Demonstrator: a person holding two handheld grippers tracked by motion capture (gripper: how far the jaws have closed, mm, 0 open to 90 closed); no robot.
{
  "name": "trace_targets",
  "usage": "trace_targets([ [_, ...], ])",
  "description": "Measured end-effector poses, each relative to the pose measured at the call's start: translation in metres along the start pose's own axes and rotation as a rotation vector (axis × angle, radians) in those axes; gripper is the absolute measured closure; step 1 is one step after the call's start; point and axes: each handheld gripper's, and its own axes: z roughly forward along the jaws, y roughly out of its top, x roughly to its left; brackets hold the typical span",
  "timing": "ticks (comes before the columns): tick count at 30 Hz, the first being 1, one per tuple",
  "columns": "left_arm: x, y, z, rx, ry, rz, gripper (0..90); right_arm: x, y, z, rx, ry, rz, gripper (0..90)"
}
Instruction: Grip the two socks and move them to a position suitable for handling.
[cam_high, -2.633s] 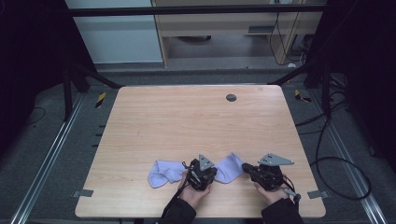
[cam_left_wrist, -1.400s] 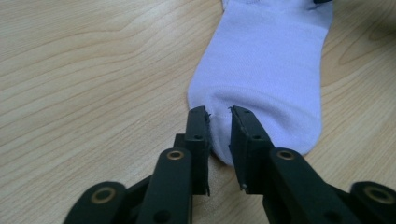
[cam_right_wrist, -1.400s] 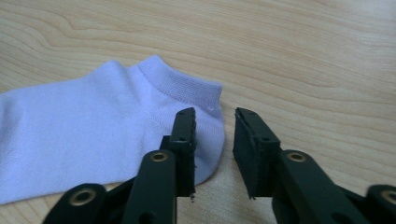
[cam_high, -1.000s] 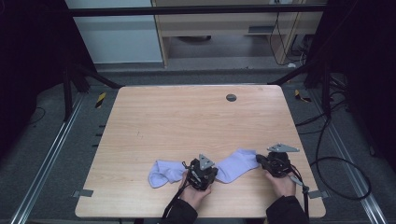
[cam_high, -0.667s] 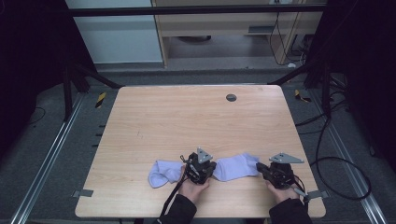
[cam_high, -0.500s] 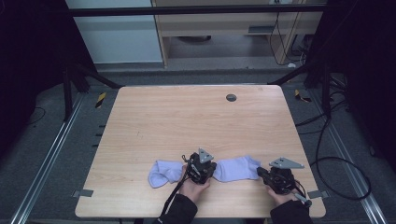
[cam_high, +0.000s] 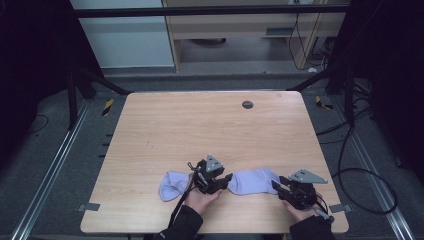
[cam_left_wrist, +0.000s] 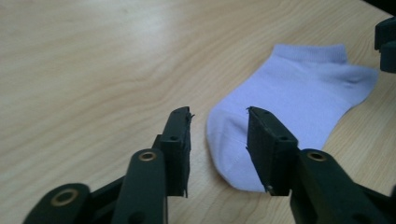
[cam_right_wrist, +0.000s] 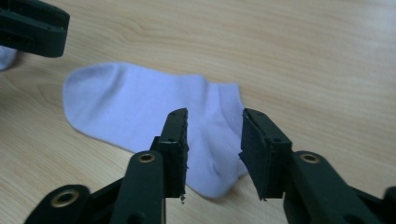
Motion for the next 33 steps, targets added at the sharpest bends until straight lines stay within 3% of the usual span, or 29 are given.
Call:
trace_targets([
  [4, 0.009, 0.006, -0.017, -0.026, 0.012, 0.004, 50.9, 0.004, 0.005, -0.001, -0.029, 0.009, -0.014, 55.2],
  [5, 0.015, 0.009, -0.029, -0.042, 0.027, 0.008, 49.9, 0.007, 0.009, -0.001, -0.036, 0.014, -0.013, 52.9],
  [6, 0.015, 0.009, -0.029, -0.042, 0.027, 0.008, 49.1, 0.007, 0.009, -0.001, -0.036, 0.014, -0.013, 52.9],
  [9, 0.029, 0.012, -0.053, -0.074, 0.035, -0.013, 46.7, 0.01, 0.015, 0.001, -0.049, 0.018, -0.01, 49.1],
  [13, 0.038, 0.01, -0.07, -0.079, 0.042, -0.012, 45.2, 0.014, 0.018, 0.002, -0.052, 0.027, -0.006, 46.9],
  [15, 0.048, 0.005, -0.085, -0.087, 0.066, -0.025, 44.6, 0.019, 0.022, 0.004, -0.061, 0.038, -0.012, 45.9],
  [23, 0.071, -0.012, -0.119, -0.092, 0.136, -0.032, 43.1, 0.033, 0.034, 0.011, -0.094, 0.073, -0.028, 43.4],
  [27, 0.079, -0.021, -0.129, -0.099, 0.159, -0.04, 42.9, 0.04, 0.038, 0.014, -0.094, 0.085, -0.04, 41.8],
  [33, 0.096, -0.048, -0.145, -0.101, 0.211, -0.08, 43.2, 0.056, 0.048, 0.024, -0.091, 0.132, -0.059, 40.6],
])
